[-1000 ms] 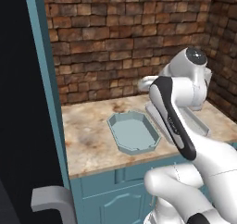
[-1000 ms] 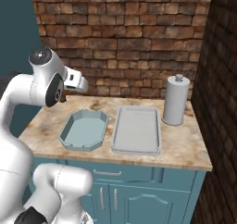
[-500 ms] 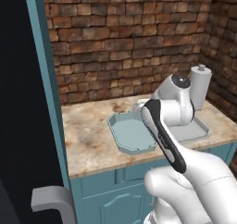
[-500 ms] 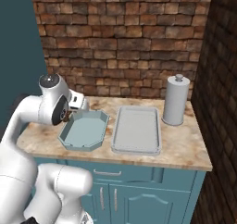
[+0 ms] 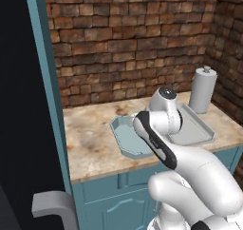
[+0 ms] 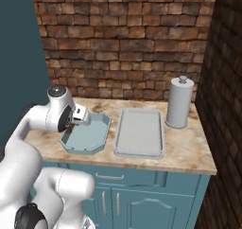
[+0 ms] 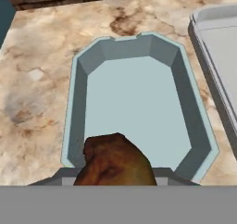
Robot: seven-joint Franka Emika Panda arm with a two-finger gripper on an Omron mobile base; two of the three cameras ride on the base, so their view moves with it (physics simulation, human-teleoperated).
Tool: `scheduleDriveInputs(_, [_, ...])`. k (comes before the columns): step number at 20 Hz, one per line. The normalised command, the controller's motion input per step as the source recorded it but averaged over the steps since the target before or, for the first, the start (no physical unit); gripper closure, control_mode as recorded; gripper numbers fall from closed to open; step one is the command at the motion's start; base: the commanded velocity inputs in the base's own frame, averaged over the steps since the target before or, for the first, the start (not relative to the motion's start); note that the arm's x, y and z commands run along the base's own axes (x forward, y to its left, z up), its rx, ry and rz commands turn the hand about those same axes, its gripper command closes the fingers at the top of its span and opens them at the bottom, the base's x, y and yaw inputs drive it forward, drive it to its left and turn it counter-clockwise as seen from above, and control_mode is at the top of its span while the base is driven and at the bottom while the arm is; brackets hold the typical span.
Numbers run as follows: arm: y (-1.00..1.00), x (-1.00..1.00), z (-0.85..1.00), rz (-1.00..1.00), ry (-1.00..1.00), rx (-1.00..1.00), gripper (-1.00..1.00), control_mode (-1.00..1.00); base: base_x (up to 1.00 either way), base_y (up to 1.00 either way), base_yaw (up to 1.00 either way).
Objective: Place one tomato and one chicken drumstick in each tupperware on the nearby counter, to pack two identical lunches.
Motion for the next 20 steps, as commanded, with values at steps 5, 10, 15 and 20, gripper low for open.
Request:
scheduleDriveInputs(5, [0.02, 0.45, -0.51, 0.00, 0.04, 0.00, 1.00, -1.00, 0.00, 0.00, 0.00])
scheduleDriveInputs(10, [0.00, 0.54, -0.42, 0.00, 0.00, 0.00, 1.00, -1.00, 0.00, 0.00, 0.00])
scheduleDriveInputs(15, [0.00, 0.55, -0.46, 0.00, 0.02, 0.00, 1.00, -1.00, 0.00, 0.00, 0.00])
scheduleDriveInputs(20, [0.06, 0.72, -0.34, 0.00, 0.00, 0.00, 1.00, -1.00, 0.00, 0.00, 0.00])
